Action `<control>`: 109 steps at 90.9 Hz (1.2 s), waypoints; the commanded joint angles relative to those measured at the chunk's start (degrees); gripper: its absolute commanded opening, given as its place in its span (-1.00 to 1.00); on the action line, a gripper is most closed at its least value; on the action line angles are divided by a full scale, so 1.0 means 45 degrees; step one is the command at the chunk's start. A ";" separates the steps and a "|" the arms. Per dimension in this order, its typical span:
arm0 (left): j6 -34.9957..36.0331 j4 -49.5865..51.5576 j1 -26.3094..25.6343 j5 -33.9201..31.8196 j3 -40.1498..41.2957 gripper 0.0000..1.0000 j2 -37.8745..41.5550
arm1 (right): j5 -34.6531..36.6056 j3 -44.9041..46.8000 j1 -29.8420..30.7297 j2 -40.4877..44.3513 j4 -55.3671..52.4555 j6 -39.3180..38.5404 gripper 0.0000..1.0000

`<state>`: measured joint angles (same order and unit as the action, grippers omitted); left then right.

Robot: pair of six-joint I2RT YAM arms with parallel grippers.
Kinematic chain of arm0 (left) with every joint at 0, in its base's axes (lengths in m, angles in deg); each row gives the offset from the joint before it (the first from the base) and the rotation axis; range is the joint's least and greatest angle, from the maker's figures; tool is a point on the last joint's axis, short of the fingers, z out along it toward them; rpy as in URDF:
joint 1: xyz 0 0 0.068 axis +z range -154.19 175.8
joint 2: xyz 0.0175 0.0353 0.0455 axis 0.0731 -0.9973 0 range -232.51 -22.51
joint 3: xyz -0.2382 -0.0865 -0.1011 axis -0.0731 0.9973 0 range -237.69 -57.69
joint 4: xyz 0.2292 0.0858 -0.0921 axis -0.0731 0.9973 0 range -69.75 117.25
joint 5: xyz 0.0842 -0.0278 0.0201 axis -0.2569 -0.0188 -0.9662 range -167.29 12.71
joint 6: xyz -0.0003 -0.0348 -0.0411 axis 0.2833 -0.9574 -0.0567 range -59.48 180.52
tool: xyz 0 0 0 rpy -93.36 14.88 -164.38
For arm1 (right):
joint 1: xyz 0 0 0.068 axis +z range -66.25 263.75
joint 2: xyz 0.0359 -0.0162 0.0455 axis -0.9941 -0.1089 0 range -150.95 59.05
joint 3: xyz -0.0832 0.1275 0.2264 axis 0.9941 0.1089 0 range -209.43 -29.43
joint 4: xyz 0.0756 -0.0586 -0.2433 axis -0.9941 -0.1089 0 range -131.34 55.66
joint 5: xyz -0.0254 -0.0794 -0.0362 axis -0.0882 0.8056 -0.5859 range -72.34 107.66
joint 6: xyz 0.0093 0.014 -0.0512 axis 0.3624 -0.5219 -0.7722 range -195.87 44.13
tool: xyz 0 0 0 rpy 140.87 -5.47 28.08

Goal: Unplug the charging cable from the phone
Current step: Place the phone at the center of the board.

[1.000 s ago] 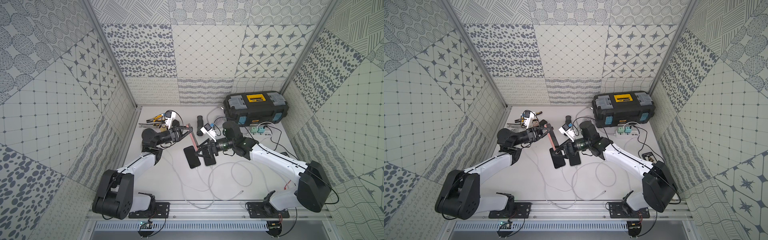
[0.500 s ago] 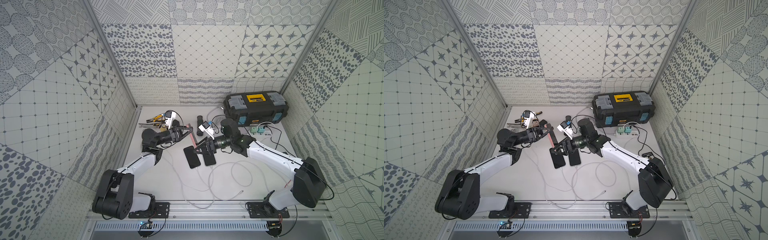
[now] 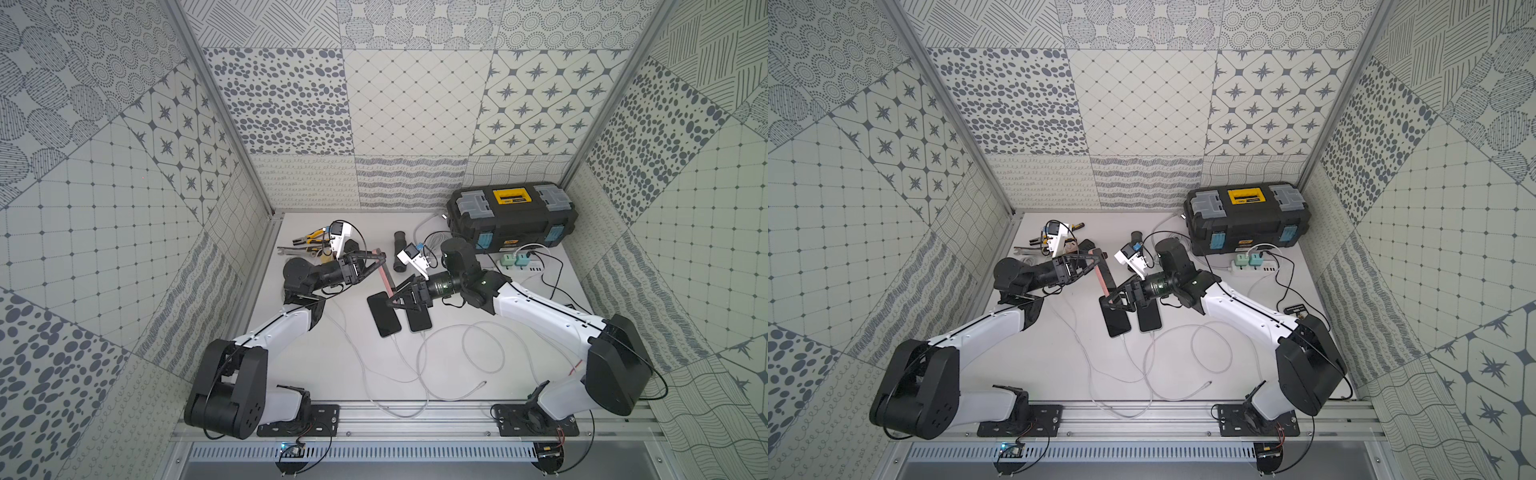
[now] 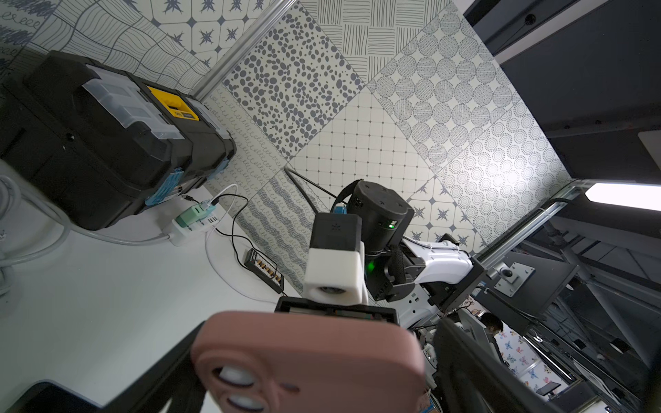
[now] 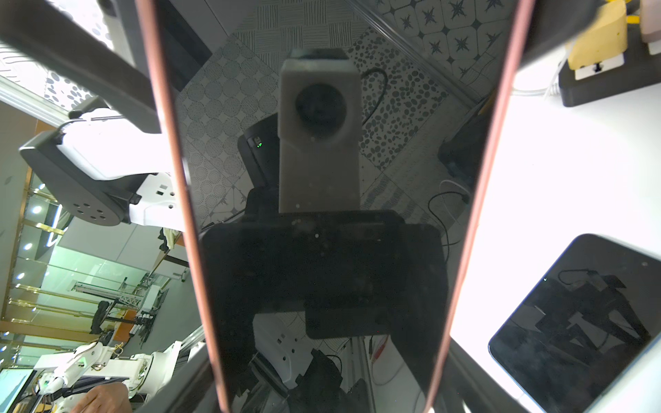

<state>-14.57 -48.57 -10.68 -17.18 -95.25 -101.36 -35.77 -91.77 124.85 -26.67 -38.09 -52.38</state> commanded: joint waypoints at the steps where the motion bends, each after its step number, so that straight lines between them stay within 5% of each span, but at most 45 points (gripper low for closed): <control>1: 0.1201 0.0563 -0.0008 -0.0306 0.0008 0.97 0.0267 | 0.0449 0.0320 -0.0083 0.0652 0.0784 -0.0084 -0.01; 31: 0.6489 0.9152 -0.0008 -0.3549 -0.0422 0.97 0.2537 | 0.3608 0.1587 -0.0148 0.1888 -0.0444 -0.0176 -0.06; 65: 0.6746 0.9643 -0.0009 -0.3908 -0.0454 0.97 0.2432 | 0.9470 0.1894 -0.0147 0.2256 -0.3573 0.0251 -0.08; 109: 0.6803 0.9746 -0.0040 -0.3907 -0.0423 0.97 0.2449 | 1.3853 0.1358 -0.0148 0.0195 -0.6151 0.0595 -0.08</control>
<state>13.65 -5.27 -10.72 -34.16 -96.39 -90.48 19.57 -83.01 124.48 -23.58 -64.10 -50.57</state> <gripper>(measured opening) 0.983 0.791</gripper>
